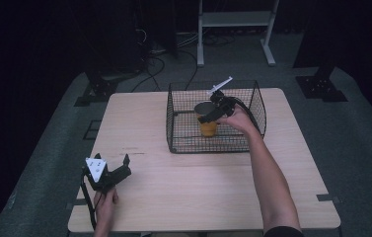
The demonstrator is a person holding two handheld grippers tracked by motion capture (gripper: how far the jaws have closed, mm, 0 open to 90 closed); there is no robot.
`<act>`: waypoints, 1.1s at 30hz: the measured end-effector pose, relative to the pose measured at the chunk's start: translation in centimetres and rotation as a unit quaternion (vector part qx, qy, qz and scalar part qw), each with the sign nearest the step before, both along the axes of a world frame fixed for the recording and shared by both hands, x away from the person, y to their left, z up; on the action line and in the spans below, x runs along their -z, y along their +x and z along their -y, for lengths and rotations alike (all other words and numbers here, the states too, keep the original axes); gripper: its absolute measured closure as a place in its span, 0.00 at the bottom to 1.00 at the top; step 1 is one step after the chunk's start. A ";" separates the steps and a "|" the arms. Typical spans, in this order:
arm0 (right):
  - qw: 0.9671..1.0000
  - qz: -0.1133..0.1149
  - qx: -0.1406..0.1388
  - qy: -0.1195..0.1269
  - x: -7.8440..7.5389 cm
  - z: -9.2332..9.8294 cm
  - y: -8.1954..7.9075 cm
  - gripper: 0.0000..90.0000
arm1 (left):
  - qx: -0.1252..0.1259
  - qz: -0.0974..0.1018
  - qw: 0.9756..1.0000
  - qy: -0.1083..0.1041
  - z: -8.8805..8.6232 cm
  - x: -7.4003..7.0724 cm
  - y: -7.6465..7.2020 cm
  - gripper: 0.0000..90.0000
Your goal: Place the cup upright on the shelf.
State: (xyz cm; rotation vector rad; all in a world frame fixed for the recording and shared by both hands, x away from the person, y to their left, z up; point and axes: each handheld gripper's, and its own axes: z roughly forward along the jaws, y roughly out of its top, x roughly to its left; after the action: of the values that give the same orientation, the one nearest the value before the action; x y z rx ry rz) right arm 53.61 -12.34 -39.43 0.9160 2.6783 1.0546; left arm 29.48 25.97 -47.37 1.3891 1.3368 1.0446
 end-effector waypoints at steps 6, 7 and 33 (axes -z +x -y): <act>1.000 0.003 0.001 -0.003 -0.1 0.4 -0.3 0.10 | 0.001 0.000 1.000 0.002 0.0 0.0 0.0 0.01; 1.000 0.004 0.002 -0.004 -0.1 0.5 -0.3 0.10 | 0.001 0.000 1.000 0.002 0.0 0.0 0.0 0.01; 0.999 0.018 0.009 0.038 -2.1 1.7 -0.9 0.01 | -0.001 0.001 1.000 0.008 0.2 0.0 0.0 0.01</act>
State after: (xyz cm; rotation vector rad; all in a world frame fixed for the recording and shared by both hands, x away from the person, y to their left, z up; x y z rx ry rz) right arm 52.74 -14.07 -37.29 0.9230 2.6112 1.1650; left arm 29.52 25.77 -47.39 1.3981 1.3315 1.0612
